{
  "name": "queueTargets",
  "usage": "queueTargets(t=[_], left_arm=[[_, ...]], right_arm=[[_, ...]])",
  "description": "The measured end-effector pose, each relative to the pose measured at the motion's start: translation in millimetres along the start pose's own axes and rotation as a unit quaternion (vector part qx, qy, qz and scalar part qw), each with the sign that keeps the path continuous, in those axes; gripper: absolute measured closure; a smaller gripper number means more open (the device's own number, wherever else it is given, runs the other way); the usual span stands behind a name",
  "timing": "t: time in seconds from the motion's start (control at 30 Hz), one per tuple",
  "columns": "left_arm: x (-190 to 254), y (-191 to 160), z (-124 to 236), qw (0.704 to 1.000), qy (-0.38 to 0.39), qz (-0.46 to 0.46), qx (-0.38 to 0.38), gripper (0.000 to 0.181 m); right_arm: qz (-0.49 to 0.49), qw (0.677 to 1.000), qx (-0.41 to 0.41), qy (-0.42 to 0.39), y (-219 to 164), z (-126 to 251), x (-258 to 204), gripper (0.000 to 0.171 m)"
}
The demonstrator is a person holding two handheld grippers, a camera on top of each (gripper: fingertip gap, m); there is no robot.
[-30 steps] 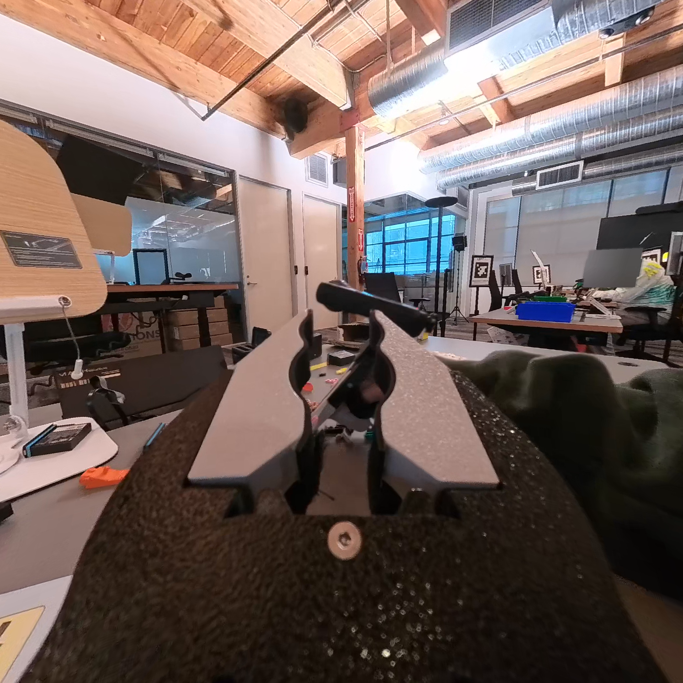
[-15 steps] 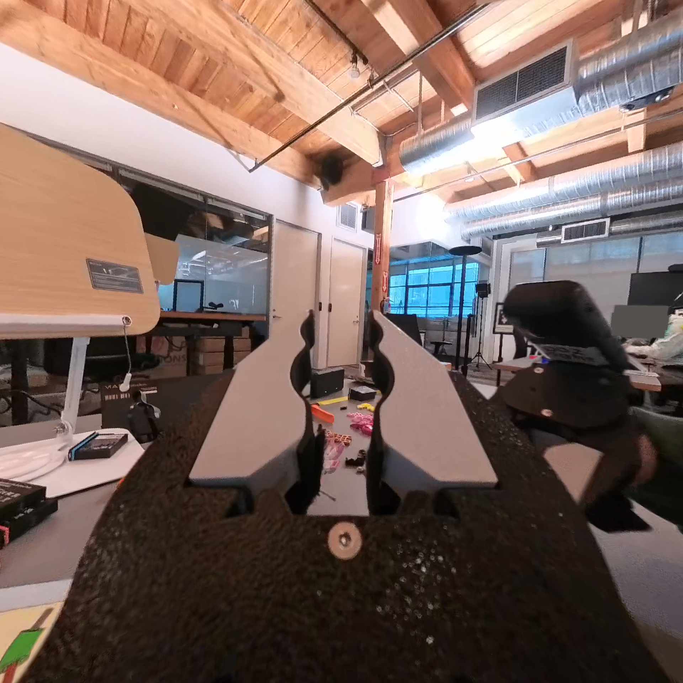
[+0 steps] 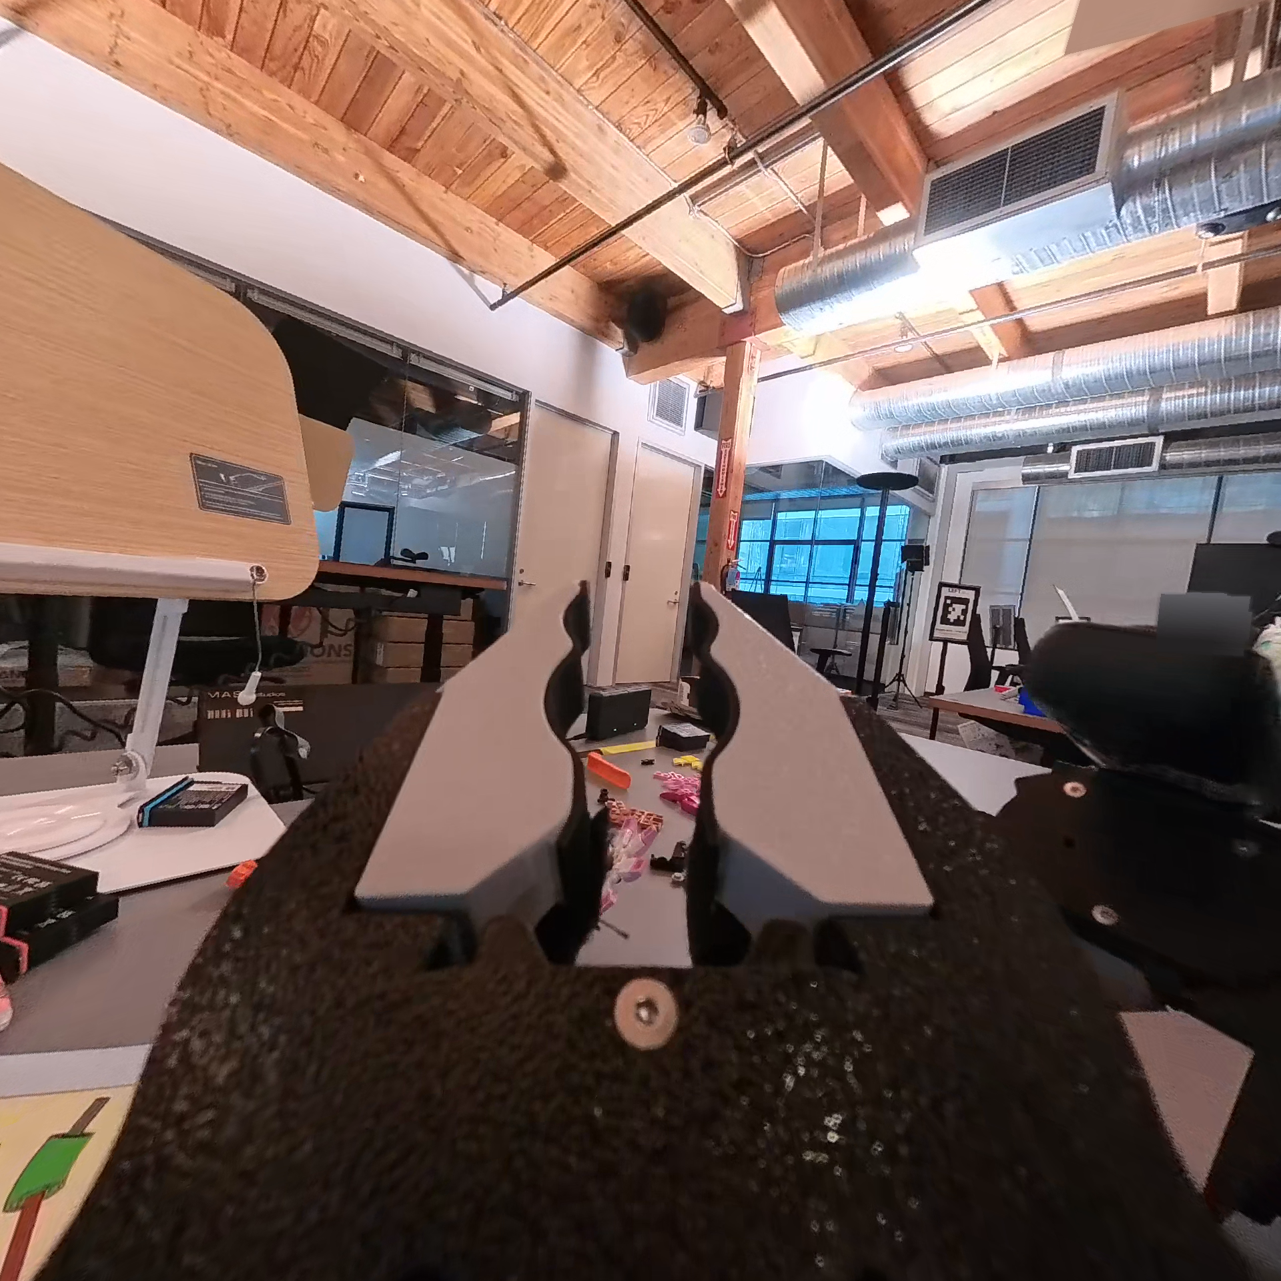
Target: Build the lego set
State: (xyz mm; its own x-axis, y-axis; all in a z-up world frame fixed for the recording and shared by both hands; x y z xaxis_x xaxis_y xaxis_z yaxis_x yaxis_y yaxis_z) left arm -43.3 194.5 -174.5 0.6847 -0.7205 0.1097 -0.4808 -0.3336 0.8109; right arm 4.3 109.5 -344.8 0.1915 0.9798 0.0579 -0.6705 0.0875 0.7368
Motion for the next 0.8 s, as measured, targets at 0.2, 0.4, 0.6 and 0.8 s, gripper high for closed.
queueTargets(t=[0.2,0.4,0.6,0.8], left_arm=[[-0.4,-2.6,-0.1,1.0,0.002,0.008,-0.004,0.157],[-0.4,-2.9,-0.3,1.0,0.003,0.012,-0.005,0.156],[-0.6,-2.3,-0.6,1.0,0.002,0.013,-0.003,0.156],[-2.9,-1.6,-0.8,1.0,0.004,0.022,-0.003,0.156]], right_arm=[[-0.005,1.0,0.022,0.012,8.4,13.4,3.4,0.146],[-0.072,0.98,0.15,-0.108,40.5,70.8,118.6,0.139],[-0.12,0.974,0.075,-0.177,23.2,58.3,240.2,0.135],[-0.109,0.979,-0.038,-0.166,-2.0,13.2,279.1,0.136]])
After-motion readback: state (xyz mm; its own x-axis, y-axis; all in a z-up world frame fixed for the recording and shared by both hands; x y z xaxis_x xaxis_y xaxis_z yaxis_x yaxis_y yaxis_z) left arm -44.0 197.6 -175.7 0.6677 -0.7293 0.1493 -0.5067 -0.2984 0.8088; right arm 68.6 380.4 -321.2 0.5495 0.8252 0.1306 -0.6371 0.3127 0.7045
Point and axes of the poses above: each gripper's, where its closed fingertips meet, z back along the fingers, y out of its top, x = y × z across the jaws, the point moved 1 cm from there along z, back along the fingers, and after that the axes turned 6 degrees about x, right-handed, at the moved point
